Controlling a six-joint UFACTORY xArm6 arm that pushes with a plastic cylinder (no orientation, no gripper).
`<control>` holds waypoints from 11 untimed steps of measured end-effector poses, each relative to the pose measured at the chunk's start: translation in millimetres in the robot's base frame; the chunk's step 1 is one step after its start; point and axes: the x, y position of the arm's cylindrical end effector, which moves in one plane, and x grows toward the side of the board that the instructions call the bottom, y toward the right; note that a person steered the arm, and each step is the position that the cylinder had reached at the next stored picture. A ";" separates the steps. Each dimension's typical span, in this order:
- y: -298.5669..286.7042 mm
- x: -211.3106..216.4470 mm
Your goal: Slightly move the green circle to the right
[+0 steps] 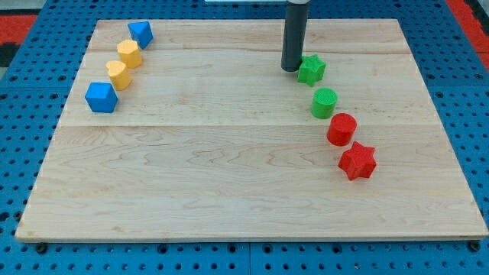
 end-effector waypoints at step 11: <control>37.1 86.0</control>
